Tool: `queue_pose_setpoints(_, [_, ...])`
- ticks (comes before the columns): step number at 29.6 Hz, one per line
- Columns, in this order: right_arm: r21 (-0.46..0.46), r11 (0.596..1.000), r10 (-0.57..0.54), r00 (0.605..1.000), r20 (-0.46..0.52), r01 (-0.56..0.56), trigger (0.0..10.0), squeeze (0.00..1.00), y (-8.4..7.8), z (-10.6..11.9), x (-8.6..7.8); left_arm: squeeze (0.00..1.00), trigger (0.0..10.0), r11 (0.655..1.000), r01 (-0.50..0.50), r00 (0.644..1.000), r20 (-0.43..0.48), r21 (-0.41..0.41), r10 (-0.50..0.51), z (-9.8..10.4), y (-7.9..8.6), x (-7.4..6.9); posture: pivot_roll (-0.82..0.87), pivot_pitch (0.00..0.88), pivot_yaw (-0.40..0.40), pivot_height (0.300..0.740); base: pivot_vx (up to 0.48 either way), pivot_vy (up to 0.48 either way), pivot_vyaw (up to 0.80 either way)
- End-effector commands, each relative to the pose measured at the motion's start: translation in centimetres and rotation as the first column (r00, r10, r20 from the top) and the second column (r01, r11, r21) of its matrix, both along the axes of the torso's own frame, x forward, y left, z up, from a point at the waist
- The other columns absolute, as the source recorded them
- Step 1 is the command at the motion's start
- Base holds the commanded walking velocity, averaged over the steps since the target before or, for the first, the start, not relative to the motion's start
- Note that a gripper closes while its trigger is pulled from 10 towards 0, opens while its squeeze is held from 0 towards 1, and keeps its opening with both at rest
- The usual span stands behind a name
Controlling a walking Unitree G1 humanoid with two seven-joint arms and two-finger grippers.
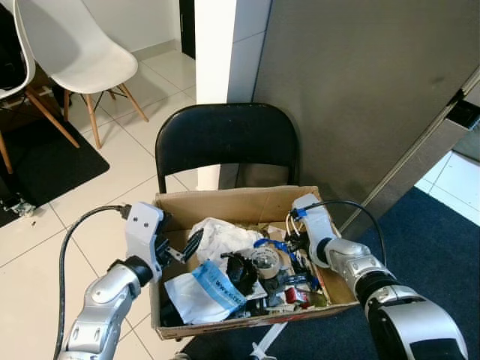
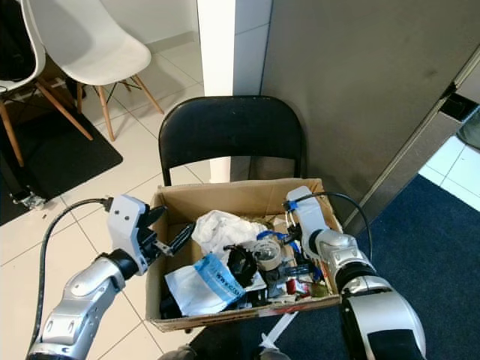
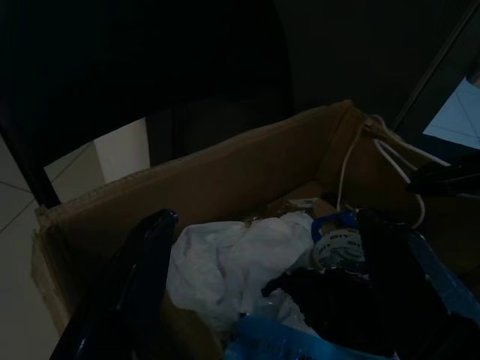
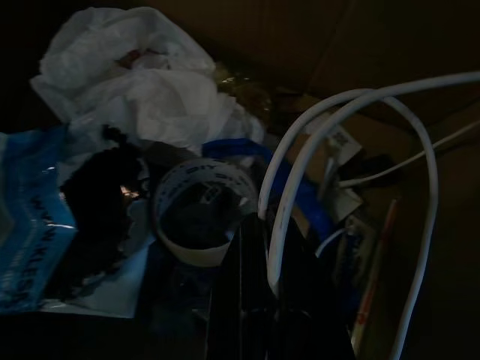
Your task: Picking trash to rubbish bin
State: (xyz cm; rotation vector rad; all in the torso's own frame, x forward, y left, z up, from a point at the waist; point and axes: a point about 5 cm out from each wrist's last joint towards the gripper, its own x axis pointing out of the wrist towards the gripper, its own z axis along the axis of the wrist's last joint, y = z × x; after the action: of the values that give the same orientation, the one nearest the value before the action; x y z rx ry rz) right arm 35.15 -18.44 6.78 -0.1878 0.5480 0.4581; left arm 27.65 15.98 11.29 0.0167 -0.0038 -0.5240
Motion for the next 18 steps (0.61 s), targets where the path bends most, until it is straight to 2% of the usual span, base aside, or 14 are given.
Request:
queue_pose_setpoints(1, [0.019, 1.000, -0.019, 0.999, -0.040, 0.020, 10.0, 0.00, -0.41, -0.70, -0.52, 0.00, 10.0, 1.000, 0.008, 1.000, -0.021, -0.006, -0.008, -0.36, 0.01, -0.38, 0.06, 0.190, -0.052, 0.740, 0.000, 0.000, 0.00])
queue_pose_setpoints(8, [0.016, 1.000, 0.008, 0.999, -0.050, -0.007, 10.0, 0.00, -0.12, -0.83, -0.62, 0.00, 10.0, 1.000, 0.016, 1.000, -0.025, -0.002, -0.016, -0.41, 0.02, -0.46, 0.06, 0.187, -0.050, 0.740, 0.000, 0.000, 0.00])
queue_pose_setpoints(9, [0.020, 1.000, 0.015, 0.998, -0.058, -0.014, 10.0, 0.62, -0.08, -0.86, -0.67, 0.00, 10.0, 1.000, 0.017, 1.000, -0.025, -0.002, -0.017, -0.40, 0.01, -0.46, 0.06, 0.187, -0.050, 0.740, 0.000, 0.000, 0.00])
queue_pose_setpoints(10, [0.025, 0.999, 0.022, 0.998, -0.062, -0.021, 10.0, 1.00, -0.01, -0.87, -0.69, 0.00, 10.0, 1.000, 0.020, 0.999, -0.026, -0.001, -0.020, -0.40, 0.00, -0.45, 0.06, 0.187, -0.050, 0.740, 0.000, 0.000, 0.00])
queue_pose_setpoints(17, [0.049, 0.997, 0.065, 0.994, -0.084, -0.061, 10.0, 1.00, 0.19, -0.89, -0.84, 0.00, 10.0, 1.000, 0.025, 0.999, -0.031, 0.000, -0.025, -0.41, -0.08, -0.29, 0.06, 0.176, -0.049, 0.740, 0.000, 0.000, 0.00])
queue_pose_setpoints(18, [0.024, 0.997, 0.079, 0.994, -0.073, -0.078, 10.0, 1.00, 0.13, -0.82, -0.80, 0.00, 10.0, 1.000, 0.022, 0.999, -0.028, 0.000, -0.022, -0.36, -0.07, -0.21, 0.06, 0.173, -0.049, 0.740, 0.000, 0.000, 0.00])
